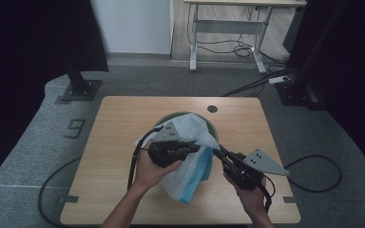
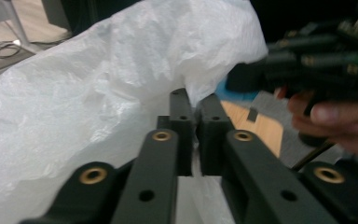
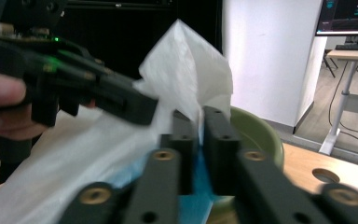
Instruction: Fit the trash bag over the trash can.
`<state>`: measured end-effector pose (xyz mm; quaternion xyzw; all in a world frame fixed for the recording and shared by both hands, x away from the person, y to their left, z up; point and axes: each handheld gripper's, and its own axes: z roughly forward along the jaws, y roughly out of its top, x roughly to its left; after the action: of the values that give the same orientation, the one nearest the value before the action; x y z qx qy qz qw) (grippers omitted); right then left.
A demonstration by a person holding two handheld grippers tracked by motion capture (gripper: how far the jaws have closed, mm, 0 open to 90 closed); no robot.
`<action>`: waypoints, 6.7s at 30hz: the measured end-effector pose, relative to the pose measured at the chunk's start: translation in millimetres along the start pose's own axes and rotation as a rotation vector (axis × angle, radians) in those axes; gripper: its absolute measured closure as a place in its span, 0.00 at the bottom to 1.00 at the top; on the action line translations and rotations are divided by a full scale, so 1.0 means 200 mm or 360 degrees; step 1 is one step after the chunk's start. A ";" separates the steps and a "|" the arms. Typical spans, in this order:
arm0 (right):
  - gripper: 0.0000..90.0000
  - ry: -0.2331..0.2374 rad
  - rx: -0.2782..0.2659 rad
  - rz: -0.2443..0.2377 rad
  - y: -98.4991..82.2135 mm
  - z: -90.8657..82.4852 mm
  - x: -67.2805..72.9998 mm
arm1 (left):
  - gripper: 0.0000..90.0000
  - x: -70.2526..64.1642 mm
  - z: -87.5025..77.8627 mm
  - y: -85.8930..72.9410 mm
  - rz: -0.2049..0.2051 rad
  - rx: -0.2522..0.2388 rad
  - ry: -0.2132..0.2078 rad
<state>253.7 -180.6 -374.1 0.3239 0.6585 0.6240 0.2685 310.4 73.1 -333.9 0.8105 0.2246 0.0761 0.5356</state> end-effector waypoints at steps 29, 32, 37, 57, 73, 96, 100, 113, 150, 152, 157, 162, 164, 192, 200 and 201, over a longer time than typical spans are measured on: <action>0.99 -0.0128 -0.0048 -0.0188 -0.07 -0.03 0.04 | 0.99 0.07 -0.08 0.01 -0.0151 -0.0027 -0.0161; 0.99 -0.0115 -0.0053 -0.0195 -0.07 -0.03 0.04 | 0.99 0.07 -0.08 0.01 -0.0152 -0.0035 -0.0161; 0.99 -0.0098 -0.0042 -0.0183 -0.07 -0.03 0.04 | 0.99 0.08 -0.11 0.03 -0.0169 -0.0100 -0.0152; 0.99 -0.0268 0.0061 -0.0106 -0.14 -0.08 -0.14 | 1.00 0.19 -0.29 0.02 -0.0246 -0.0306 -0.0031; 0.99 -0.0420 0.0024 -0.0120 -0.13 -0.26 -0.23 | 1.00 0.19 -0.46 -0.15 -0.0254 -0.0360 0.0025; 0.99 -0.0203 0.0231 -0.0058 -0.45 -0.26 -0.10 | 0.99 0.15 -0.51 -0.58 -0.0331 -0.0251 0.0098; 0.99 -0.0169 0.0251 -0.0056 -0.46 -0.28 -0.09 | 0.99 0.17 -0.51 -0.62 -0.0341 -0.0228 0.0131; 0.99 -0.0159 0.0363 0.0001 -0.57 -0.24 -0.11 | 0.99 0.26 -0.48 -0.68 -0.0416 -0.0204 0.0204; 0.59 0.0214 0.0161 0.0039 -0.28 -0.04 -0.20 | 0.97 0.23 -0.49 -0.65 -0.0352 -0.0213 0.0186; 0.58 0.0262 0.0175 0.0025 -0.29 -0.03 -0.17 | 0.97 0.23 -0.49 -0.65 -0.0353 -0.0216 0.0181; 0.58 0.0345 0.0219 0.0015 -0.33 -0.02 -0.14 | 0.97 0.22 -0.49 -0.66 -0.0359 -0.0221 0.0178; 0.59 0.0385 0.0268 0.0035 -0.39 0.03 -0.13 | 0.97 0.23 -0.50 -0.66 -0.0363 -0.0227 0.0178; 0.70 0.0399 0.0269 0.0041 -0.40 0.04 -0.12 | 0.97 0.23 -0.50 -0.65 -0.0363 -0.0229 0.0179; 0.99 0.0152 0.0110 -0.0077 -0.13 -0.02 -0.11 | 0.30 -0.06 -0.49 -0.30 0.0085 -0.0037 0.0246; 0.99 0.0170 0.0105 -0.0056 -0.13 -0.01 -0.11 | 0.33 -0.05 -0.32 -0.17 0.0133 0.0048 0.0200; 0.99 0.0169 0.0106 -0.0058 -0.13 -0.01 -0.11 | 0.34 -0.05 -0.29 -0.16 0.0131 0.0068 0.0200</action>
<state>263.8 -199.2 -400.8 0.2869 0.6981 0.6131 0.2336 271.8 128.0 -338.0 0.8239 0.2258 0.1440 0.4995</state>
